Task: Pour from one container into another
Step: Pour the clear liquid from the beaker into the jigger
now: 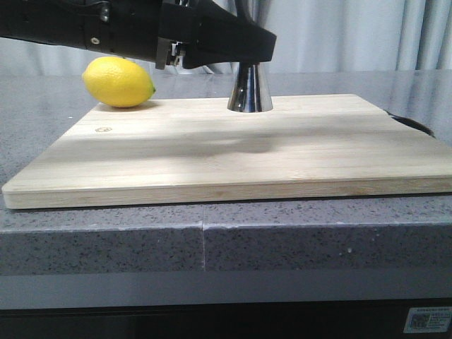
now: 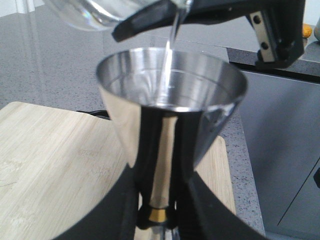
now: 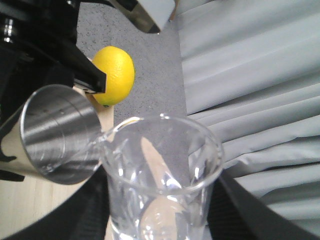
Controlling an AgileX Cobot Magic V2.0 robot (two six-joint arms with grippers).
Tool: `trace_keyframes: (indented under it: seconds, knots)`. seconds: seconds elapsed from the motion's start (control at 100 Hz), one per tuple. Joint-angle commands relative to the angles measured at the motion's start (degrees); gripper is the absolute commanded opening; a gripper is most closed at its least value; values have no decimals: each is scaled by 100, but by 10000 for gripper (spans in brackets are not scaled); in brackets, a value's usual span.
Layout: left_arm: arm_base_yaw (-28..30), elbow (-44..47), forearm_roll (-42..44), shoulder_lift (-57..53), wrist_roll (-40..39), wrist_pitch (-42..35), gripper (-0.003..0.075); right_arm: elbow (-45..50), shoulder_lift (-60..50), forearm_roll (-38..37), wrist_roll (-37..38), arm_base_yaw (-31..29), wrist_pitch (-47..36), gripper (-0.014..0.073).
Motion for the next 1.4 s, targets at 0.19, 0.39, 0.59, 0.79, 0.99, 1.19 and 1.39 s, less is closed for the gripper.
trace_keyframes:
  seconds: [0.19, 0.39, 0.59, 0.79, 0.99, 1.19, 1.39]
  knots:
    - [-48, -170, -364, -260, -74, 317, -19, -193, -236, -16, -72, 5, 126, 195]
    - [-48, -170, -364, -260, -74, 317, -19, -193, -236, -16, -83, 5, 126, 195]
    - [-48, -170, -358, -260, -74, 317, -19, -193, -236, -16, -169, 5, 126, 195]
    - [-48, -170, -358, -260, -78, 349, -19, -193, -236, -16, -264, 5, 126, 195]
    - [-48, -170, -358, -260, -78, 349, -19, -193, -236, -16, -324, 5, 126, 195]
    - [-48, -170, -358, -260, -78, 352, -19, -193, -236, -16, -413, 5, 135, 195]
    - [-48, -170, -358, -260, -78, 362, -19, -193, -236, -16, -478, 5, 135, 195]
